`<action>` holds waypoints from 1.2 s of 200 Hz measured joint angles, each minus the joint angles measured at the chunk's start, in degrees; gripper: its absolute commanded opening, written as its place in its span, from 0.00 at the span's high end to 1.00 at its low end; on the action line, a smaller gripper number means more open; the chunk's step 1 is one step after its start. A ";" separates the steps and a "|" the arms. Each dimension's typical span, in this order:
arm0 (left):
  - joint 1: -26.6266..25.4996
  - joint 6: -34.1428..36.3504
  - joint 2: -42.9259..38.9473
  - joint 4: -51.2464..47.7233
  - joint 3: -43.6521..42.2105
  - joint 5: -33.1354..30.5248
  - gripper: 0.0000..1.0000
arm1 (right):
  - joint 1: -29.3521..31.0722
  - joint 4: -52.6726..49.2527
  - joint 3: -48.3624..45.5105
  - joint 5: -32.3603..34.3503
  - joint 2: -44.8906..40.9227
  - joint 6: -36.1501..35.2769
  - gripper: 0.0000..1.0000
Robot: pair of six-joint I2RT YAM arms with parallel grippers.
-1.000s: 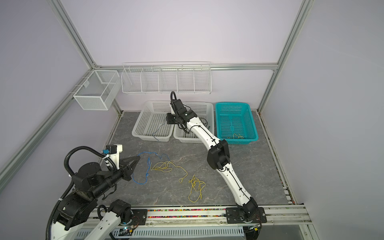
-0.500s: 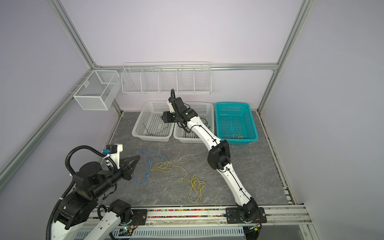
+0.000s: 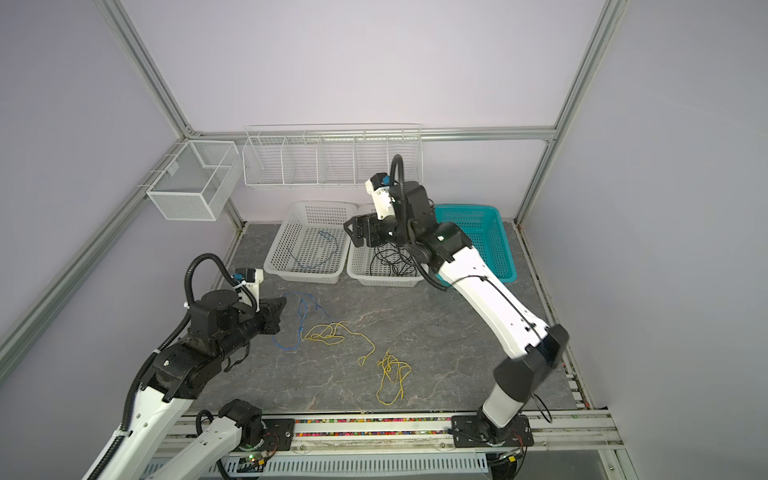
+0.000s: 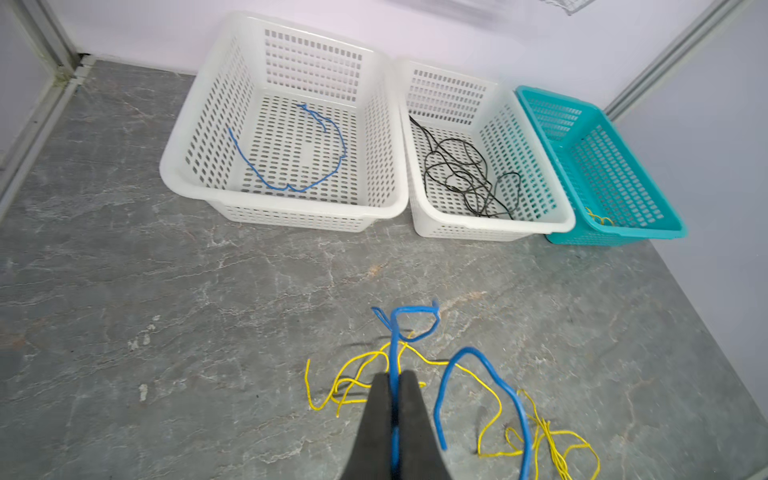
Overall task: Untangle the cables
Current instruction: 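Lower the blue cable into the white basket with the left gripper while the right withdraws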
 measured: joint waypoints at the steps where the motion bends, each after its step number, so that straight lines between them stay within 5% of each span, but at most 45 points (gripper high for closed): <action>1: 0.00 0.00 0.44 0.04 0.28 -0.24 1.00 | 0.02 0.31 -1.03 0.20 -0.96 0.02 0.12; 83: 7.28 3.80 25.55 12.09 19.80 -8.15 1.00 | 0.13 0.15 -37.77 4.48 -34.99 2.56 0.12; 168: 14.23 5.05 55.71 19.63 34.05 -10.08 1.00 | 0.17 -14.49 -43.28 7.08 -54.12 5.11 0.12; 220: 14.23 5.84 64.94 19.63 39.10 -10.12 0.98 | 0.17 -19.52 -49.37 6.67 -58.03 7.98 0.12; 240: 14.23 6.12 66.66 19.63 41.59 -10.10 0.90 | 0.17 -20.94 -52.28 6.10 -58.84 9.29 0.12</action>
